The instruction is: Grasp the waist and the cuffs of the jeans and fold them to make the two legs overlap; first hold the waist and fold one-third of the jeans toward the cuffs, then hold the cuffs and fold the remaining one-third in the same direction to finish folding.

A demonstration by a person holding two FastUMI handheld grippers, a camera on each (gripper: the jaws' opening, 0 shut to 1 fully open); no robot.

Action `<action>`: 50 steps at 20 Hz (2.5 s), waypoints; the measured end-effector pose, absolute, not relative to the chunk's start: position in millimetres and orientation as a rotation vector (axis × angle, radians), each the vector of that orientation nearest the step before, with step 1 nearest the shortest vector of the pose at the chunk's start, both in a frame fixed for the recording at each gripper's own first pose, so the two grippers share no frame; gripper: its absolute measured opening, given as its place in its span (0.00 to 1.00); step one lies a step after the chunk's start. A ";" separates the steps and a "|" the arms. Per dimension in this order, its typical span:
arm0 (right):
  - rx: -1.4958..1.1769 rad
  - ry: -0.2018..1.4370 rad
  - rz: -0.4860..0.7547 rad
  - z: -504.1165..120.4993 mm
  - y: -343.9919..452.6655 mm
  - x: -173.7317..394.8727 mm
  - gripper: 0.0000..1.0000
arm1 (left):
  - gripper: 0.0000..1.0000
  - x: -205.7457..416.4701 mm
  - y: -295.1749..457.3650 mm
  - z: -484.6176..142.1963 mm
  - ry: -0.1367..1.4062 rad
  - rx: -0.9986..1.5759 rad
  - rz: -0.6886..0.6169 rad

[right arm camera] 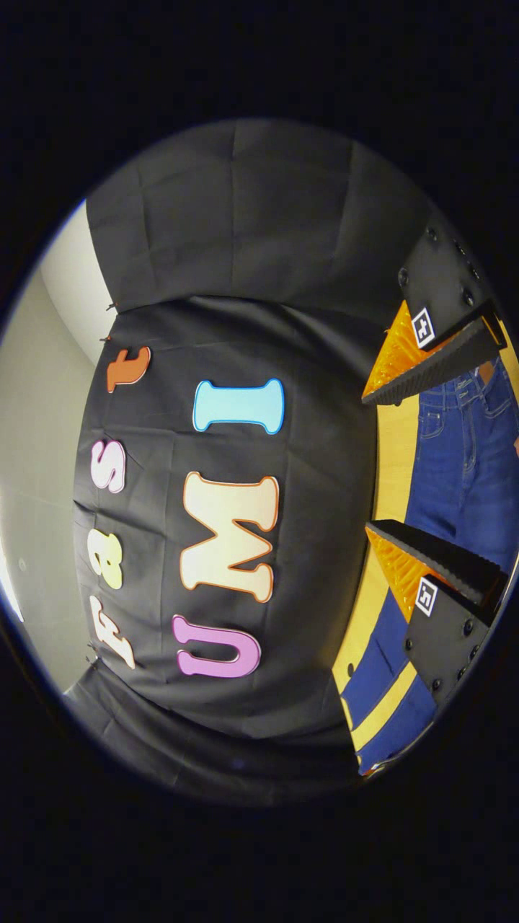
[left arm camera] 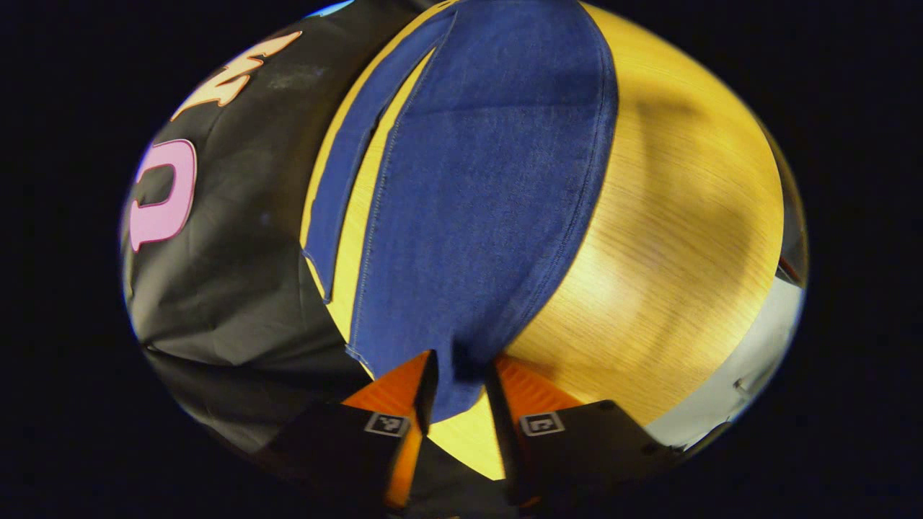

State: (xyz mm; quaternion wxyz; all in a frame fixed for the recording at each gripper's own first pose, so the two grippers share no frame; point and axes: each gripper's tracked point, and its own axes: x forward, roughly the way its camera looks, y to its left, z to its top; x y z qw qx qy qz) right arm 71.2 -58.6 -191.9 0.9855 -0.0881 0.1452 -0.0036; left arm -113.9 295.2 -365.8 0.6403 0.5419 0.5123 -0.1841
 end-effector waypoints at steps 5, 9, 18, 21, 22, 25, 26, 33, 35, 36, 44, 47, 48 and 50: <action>-0.349 0.385 0.028 -226.1 -83.6 51.1 0.99 | 0.06 -114.8 293.4 -368.8 1.166 1.206 -0.343; -0.484 0.477 0.102 -266.6 -103.1 15.6 0.99 | 0.00 -115.1 295.5 -373.1 1.136 1.259 -0.327; -1.022 0.780 0.383 -389.7 -152.6 -100.8 0.96 | 0.00 -113.2 296.9 -372.3 1.091 1.284 -0.310; -1.237 0.833 0.529 -418.2 -157.7 -127.1 0.99 | 0.00 -112.9 295.5 -372.9 1.082 1.300 -0.314; -1.320 0.787 0.568 -416.0 -152.2 -123.0 0.97 | 0.00 -113.5 296.6 -372.6 1.081 1.298 -0.313; -1.449 0.740 0.616 -435.5 -150.8 -92.5 0.89 | 0.00 -113.7 296.7 -372.6 1.080 1.295 -0.312; -1.451 0.748 0.606 -440.4 -152.5 -85.1 0.84 | 0.00 -113.6 296.7 -372.9 1.080 1.291 -0.311; -1.365 0.864 0.644 -463.6 -153.1 -81.5 0.34 | 0.00 -109.7 300.1 -373.1 1.051 1.296 -0.225; -1.342 0.850 0.608 -461.5 -153.7 -78.6 0.03 | 0.00 -108.3 299.4 -373.6 1.047 1.279 -0.180; -1.312 0.853 0.594 -458.4 -152.9 -77.9 0.03 | 0.00 -109.5 299.5 -372.5 1.055 1.263 -0.162; -0.947 0.699 0.236 -379.5 -138.5 -18.3 0.02 | 0.00 -60.6 280.4 -326.3 1.074 0.937 0.056; -0.847 0.668 0.116 -352.0 -131.4 21.5 0.02 | 0.00 -23.5 259.5 -292.1 1.000 0.879 0.110; -0.810 0.674 0.078 -348.5 -128.7 34.8 0.02 | 0.00 -13.1 251.5 -277.2 0.979 0.852 0.128; -0.738 0.667 0.005 -343.6 -125.6 56.2 0.02 | 0.00 9.5 234.4 -245.8 0.933 0.801 0.150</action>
